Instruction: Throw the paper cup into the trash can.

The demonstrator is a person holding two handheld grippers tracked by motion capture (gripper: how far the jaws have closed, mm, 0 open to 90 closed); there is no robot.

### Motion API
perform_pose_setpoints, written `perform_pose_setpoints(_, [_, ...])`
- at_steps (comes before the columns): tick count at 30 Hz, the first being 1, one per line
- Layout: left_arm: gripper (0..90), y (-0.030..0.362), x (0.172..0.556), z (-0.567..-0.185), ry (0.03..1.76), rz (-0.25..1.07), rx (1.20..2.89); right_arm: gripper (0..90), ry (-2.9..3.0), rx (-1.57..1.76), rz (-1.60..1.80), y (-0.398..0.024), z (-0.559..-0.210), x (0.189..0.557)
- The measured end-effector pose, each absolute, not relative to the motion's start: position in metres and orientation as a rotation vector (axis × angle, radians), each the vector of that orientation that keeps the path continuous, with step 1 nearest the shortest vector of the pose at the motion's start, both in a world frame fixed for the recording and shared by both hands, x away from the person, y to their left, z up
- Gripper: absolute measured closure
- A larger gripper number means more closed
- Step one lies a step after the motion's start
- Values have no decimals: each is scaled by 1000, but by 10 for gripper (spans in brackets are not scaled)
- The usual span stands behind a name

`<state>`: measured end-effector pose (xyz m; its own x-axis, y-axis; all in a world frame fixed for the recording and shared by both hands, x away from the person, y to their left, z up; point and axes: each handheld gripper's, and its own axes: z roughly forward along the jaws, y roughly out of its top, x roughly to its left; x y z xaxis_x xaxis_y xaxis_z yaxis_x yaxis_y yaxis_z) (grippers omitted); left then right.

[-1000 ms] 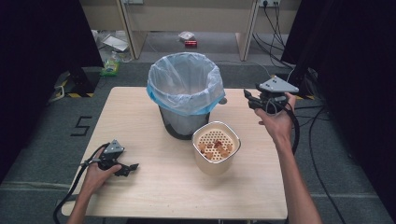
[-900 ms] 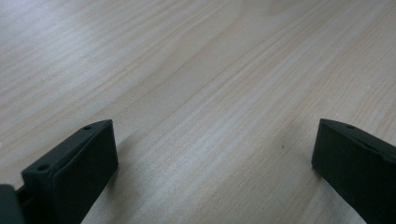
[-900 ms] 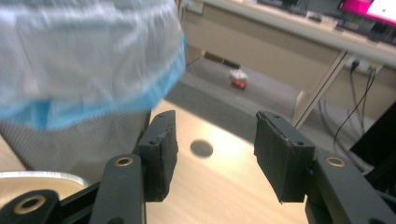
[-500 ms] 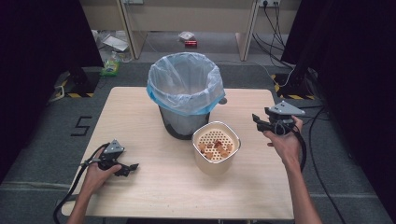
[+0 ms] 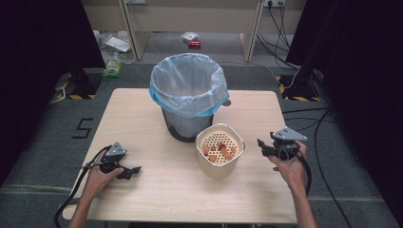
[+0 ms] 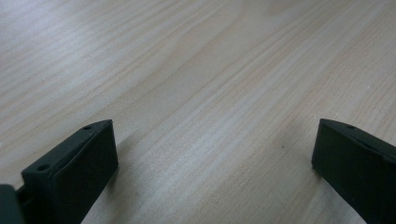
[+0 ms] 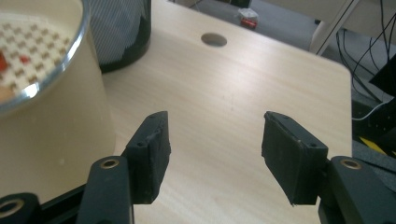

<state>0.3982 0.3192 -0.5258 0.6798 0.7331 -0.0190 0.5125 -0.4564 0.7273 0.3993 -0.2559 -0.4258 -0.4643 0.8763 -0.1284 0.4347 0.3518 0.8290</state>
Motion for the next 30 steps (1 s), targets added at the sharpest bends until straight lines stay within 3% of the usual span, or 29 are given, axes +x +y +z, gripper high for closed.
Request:
perform_pose_setpoints(8, [0,319,398,-526,953,387,2159,412,2078,1182,972,-258,-462,387])
perform_pose_setpoints(24, [0,319,398,-526,953,386,2159,388,2211,1234,855,-254,-501,382])
perform_pose_setpoints(30, [0,319,398,-526,953,386,2160,317,2202,1292,962,-255,-513,383])
